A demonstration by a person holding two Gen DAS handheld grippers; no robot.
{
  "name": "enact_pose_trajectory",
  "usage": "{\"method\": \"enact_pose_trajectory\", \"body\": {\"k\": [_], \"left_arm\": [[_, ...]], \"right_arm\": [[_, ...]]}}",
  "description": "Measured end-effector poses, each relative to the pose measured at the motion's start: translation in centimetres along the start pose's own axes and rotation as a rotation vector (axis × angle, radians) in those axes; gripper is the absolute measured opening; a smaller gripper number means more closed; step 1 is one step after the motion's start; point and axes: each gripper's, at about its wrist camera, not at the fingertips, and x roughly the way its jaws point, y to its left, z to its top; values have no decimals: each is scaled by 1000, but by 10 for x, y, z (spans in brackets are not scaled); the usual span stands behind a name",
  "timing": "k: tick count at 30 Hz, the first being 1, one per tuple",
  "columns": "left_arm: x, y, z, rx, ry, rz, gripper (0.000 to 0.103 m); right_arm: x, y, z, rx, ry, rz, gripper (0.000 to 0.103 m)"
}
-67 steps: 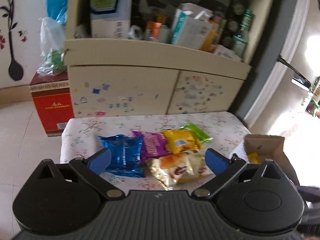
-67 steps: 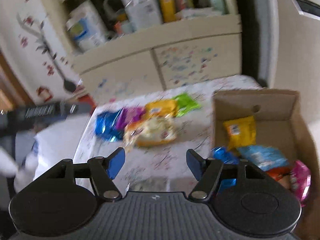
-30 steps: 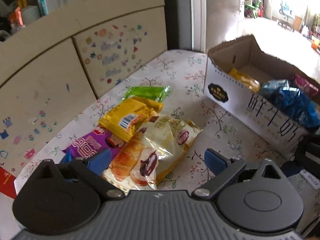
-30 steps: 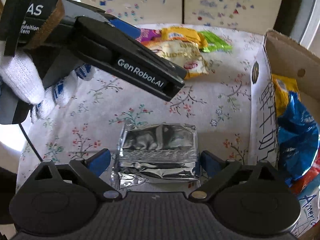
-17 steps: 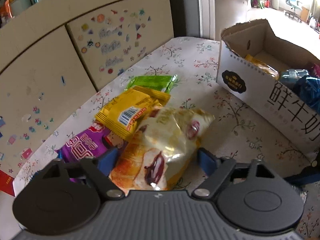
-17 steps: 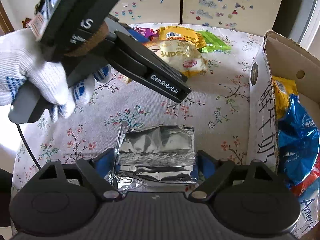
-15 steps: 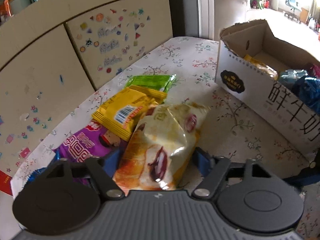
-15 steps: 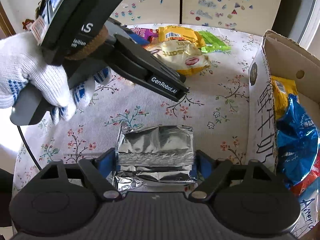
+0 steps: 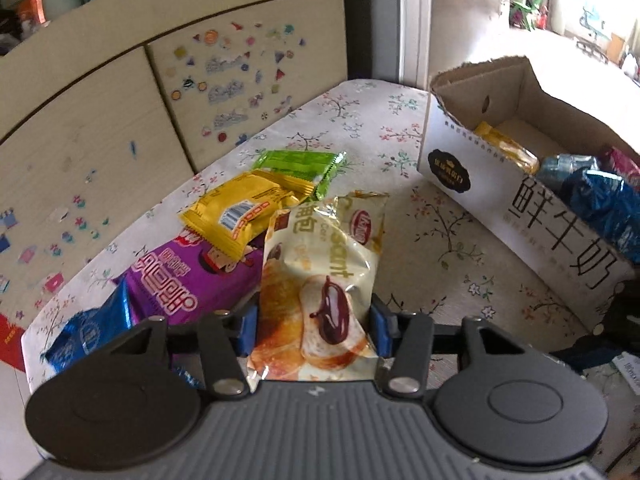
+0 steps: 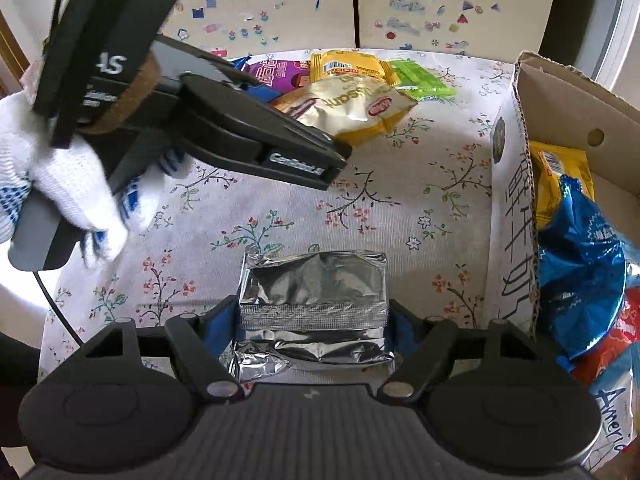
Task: Organize snacks
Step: 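Close left tool on croissant bag while right tool grasps silver foil pack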
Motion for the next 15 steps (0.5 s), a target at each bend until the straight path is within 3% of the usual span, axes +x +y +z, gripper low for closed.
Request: {"method": "enact_pose_trajectory", "body": {"k": [15], "left_arm": [[-36, 5, -5, -116, -49, 35, 52]], "right_arm": [[-28, -2, 1, 13, -72, 11, 82]]}}
